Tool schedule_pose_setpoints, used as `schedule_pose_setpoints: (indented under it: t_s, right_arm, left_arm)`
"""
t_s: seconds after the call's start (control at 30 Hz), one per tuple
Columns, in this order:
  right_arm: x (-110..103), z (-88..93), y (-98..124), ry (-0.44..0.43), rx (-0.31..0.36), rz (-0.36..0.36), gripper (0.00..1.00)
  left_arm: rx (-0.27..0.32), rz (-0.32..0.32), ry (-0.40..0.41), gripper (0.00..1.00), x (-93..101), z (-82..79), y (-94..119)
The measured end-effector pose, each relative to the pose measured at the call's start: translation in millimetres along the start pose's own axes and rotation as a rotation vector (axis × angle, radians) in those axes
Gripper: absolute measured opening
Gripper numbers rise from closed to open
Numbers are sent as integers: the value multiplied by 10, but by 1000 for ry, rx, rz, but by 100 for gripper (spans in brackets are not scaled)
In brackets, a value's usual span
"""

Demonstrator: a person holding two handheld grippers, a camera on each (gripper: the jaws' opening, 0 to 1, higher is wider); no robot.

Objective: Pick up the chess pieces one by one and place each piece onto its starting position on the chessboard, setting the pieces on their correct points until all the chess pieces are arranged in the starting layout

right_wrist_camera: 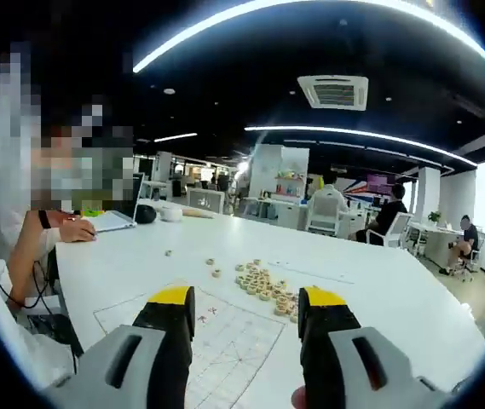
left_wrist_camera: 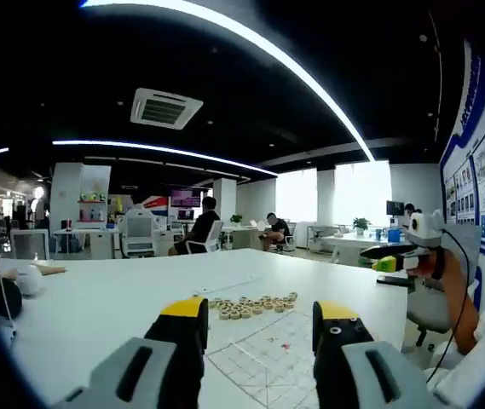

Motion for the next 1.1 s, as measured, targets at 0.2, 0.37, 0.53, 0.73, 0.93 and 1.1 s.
schedule_pose_setpoints:
  t_s: [0.2, 0.37, 0.53, 0.73, 0.93, 1.1]
  right_arm:
    - [0, -10, 8, 10, -5, -3, 52]
    - [7, -16, 17, 5, 1, 2, 51]
    - [22, -25, 21, 1, 7, 11, 51]
    - [25, -19, 22, 2, 4, 10, 50]
    - [46, -15, 23, 0, 4, 17, 50]
    - [45, 2, 23, 0, -2, 18, 49]
  left_arm:
    - [1, -3, 2, 50, -6, 0, 5]
    - [3, -4, 0, 50, -2, -6, 11]
    - [2, -3, -2, 50, -7, -5, 12]
    - [3, -10, -6, 50, -27, -1, 33]
    - [-2, -42, -7, 47, -126, 27, 78]
    - [2, -59, 0, 44, -181, 45, 99]
Point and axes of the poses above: the point that each gripper's makers call its tool centre point, and the gripper's own axes: y roughly backward along the fingers, x roughly to its right, z roughly out of its underside, the point moved 7 cm from there along y, roughly backward along the fingers, and after that the axes turned 14 degrees about -y, right-handed, at the moved point
